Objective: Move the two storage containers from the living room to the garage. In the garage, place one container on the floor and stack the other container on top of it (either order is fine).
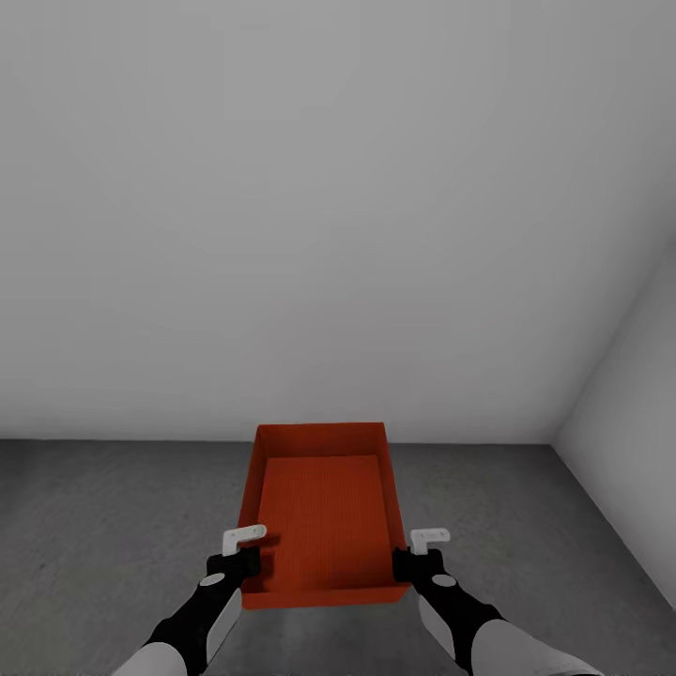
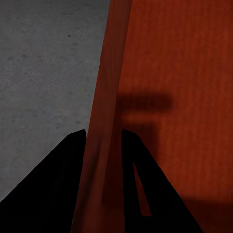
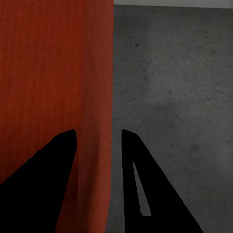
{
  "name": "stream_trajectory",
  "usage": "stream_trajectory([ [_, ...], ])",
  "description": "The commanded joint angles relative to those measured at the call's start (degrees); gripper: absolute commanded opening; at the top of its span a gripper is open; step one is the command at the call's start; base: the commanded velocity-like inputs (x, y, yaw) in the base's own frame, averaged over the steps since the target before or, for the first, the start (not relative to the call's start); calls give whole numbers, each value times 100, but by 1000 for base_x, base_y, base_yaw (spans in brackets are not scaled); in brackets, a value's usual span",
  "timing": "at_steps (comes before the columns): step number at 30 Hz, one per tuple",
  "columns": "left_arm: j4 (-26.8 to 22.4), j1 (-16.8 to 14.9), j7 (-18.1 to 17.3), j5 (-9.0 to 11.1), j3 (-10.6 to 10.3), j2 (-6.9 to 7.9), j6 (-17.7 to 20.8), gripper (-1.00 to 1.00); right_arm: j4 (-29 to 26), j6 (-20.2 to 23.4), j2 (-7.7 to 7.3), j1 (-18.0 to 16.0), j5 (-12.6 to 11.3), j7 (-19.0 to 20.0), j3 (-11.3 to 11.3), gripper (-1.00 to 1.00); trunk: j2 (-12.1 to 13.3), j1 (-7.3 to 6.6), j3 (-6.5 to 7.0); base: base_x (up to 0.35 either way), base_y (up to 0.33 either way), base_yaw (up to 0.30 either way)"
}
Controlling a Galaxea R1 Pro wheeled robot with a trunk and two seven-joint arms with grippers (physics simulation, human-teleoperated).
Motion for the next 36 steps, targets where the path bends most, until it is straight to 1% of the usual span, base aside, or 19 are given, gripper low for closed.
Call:
stream_trajectory([
  [1, -331, -4, 15, 2, 9, 0, 3, -100, 29, -23, -13, -5, -60, -141, -64, -100, -10, 2, -19, 0, 0, 0],
  [36, -321, -4, 17, 2, 9, 0, 3, -100, 29, -23, -13, -2, -60, -145, -64, -100, -10, 2, -342, 0, 0, 0],
])
